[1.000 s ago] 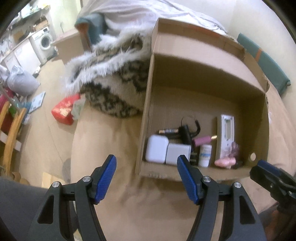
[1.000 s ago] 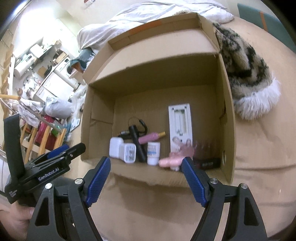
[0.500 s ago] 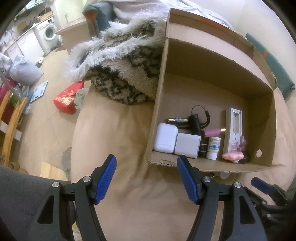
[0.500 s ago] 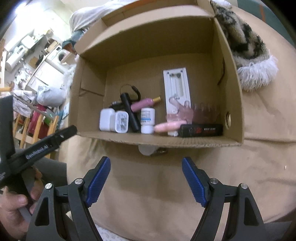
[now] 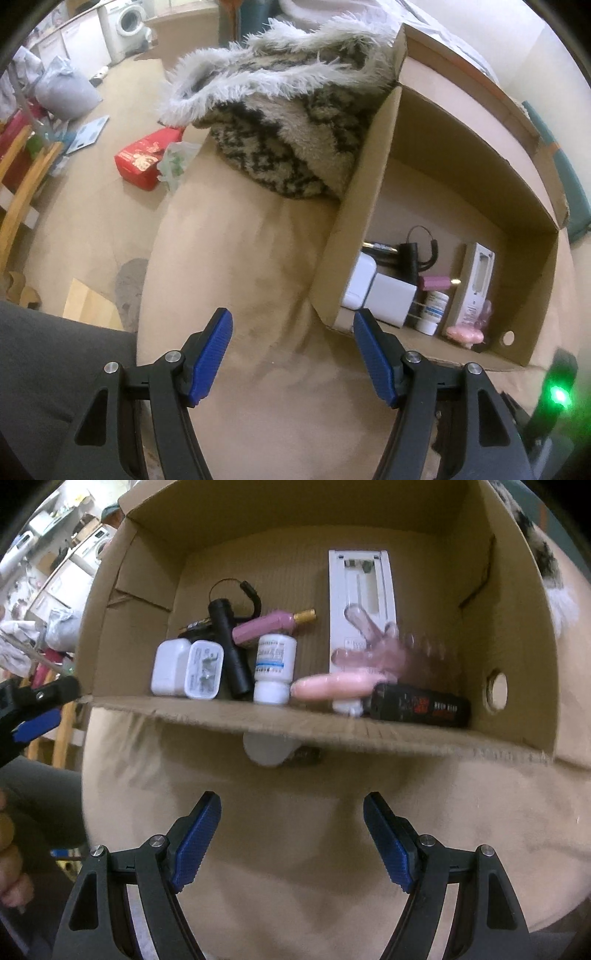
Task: Organize rigid objects
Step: 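Grasp the white pill bottle with the right tool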
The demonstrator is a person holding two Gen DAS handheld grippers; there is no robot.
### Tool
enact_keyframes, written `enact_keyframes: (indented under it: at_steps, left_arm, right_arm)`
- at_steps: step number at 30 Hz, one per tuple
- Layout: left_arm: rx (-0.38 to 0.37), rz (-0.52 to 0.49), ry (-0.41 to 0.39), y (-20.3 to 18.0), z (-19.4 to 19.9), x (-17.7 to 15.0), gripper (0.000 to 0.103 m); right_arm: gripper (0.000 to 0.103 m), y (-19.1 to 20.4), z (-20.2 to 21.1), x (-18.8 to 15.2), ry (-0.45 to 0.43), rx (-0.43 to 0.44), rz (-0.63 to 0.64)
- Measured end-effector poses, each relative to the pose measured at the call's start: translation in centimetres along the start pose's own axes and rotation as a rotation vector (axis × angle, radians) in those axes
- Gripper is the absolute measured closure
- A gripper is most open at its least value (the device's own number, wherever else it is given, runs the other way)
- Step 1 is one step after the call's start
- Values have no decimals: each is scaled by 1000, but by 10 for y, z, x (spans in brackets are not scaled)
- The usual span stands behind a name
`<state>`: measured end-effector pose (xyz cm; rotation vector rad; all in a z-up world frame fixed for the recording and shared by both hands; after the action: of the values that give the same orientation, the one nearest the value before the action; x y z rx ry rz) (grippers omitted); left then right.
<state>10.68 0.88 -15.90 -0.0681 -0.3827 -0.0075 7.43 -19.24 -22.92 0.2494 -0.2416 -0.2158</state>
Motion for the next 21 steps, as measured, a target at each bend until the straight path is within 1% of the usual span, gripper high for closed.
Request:
enact_keyframes:
  at_steps: [3,6,7,9,10,11,15,17,21]
  left_arm:
    - [-15,-10,5,-5,0,-1,38]
    - [-21,-22,7,-9,1,-1,38]
    - [-21,-24,7,-10,1,-1,38]
    - [-18,-23,8,-9,1,-1,38]
    - [-16,-22,8,-9,0,-1,38]
    - [-14,-23,10,-9,0,-2,38]
    - [-10,-30,9,-11,-2,-3,38]
    - [-5,-40,7,-13,-3,-2,38]
    - [2,-56,0,-14,0,-5,38]
  right_arm:
    - [19,4,-6,8,5,19,-21]
    - [19,13,-9,17,-12,35,-21]
    - [22,16,-10,19,-21,29,-10]
    - [38,20,-13,22,-26,-5,9]
    - [57,21,-15,23,-21,-17,11]
    - [69,21,-16,23,-16,-24,10]
    - [69,16,-13,23,-18,-16,7]
    - [75,15,-10,21,-12,-14,13]
    - [75,6,4,16,11,10,15]
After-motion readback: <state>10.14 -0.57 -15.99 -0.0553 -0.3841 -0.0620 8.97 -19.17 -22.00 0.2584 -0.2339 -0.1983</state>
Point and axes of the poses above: each gripper's, at about its wrist camera, not at the fingertips, and z roughly against the way its jaws point, y to its left, x to its top, the point moved 8 cm from there along -z, roughly the way its jaws point, and after that the axes turned 14 degrees about -z, right-handed, at the moved point
